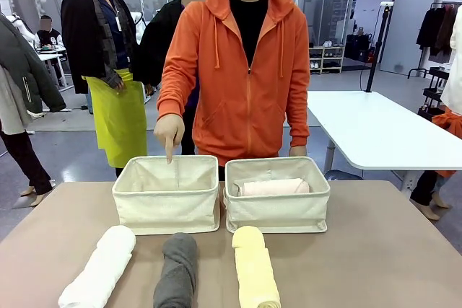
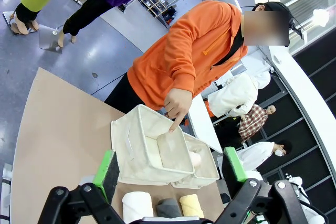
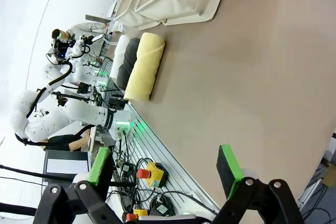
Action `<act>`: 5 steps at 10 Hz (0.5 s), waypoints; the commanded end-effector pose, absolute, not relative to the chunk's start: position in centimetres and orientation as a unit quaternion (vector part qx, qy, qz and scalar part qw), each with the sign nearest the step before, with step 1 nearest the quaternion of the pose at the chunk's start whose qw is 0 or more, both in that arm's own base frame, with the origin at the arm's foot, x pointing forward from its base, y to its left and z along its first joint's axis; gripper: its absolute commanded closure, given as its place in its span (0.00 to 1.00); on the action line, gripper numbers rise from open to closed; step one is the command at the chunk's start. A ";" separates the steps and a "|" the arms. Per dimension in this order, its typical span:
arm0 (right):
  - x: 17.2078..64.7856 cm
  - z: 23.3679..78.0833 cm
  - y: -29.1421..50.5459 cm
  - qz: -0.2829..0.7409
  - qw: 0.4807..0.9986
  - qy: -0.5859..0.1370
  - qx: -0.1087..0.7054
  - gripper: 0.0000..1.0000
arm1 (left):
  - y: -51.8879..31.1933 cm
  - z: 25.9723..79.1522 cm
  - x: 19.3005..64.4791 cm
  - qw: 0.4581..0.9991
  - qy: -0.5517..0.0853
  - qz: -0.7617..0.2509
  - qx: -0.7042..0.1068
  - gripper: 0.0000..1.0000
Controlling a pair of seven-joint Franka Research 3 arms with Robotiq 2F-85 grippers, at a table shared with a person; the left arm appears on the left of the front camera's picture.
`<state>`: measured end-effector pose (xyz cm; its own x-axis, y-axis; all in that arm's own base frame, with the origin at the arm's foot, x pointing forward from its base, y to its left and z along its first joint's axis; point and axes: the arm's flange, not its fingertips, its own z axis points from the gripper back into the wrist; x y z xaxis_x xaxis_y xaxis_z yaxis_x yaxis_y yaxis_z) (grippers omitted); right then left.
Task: Divide the towels into two baskets.
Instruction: Pick up one hotel-folded towel from the bottom of the table and place it in the Fabric basket indicated by the person.
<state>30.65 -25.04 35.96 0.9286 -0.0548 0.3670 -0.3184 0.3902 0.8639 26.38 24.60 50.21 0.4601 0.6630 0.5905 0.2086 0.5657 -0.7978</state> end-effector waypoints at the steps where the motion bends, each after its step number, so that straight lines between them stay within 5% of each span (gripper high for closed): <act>1: 30.5 36.1 -25.0 0.084 0.818 -0.161 0.546 0.00 | 24.7 50.3 26.4 0.726 -0.501 0.154 -0.446 0.00; 3: 30.5 36.1 -25.0 0.084 0.818 -0.161 0.546 0.00 | 24.6 50.2 26.4 0.733 -0.496 0.155 -0.439 0.00; 5: 30.5 36.1 -25.0 0.084 0.818 -0.161 0.546 0.00 | 20.4 50.3 27.8 0.794 -0.435 0.093 -0.414 0.00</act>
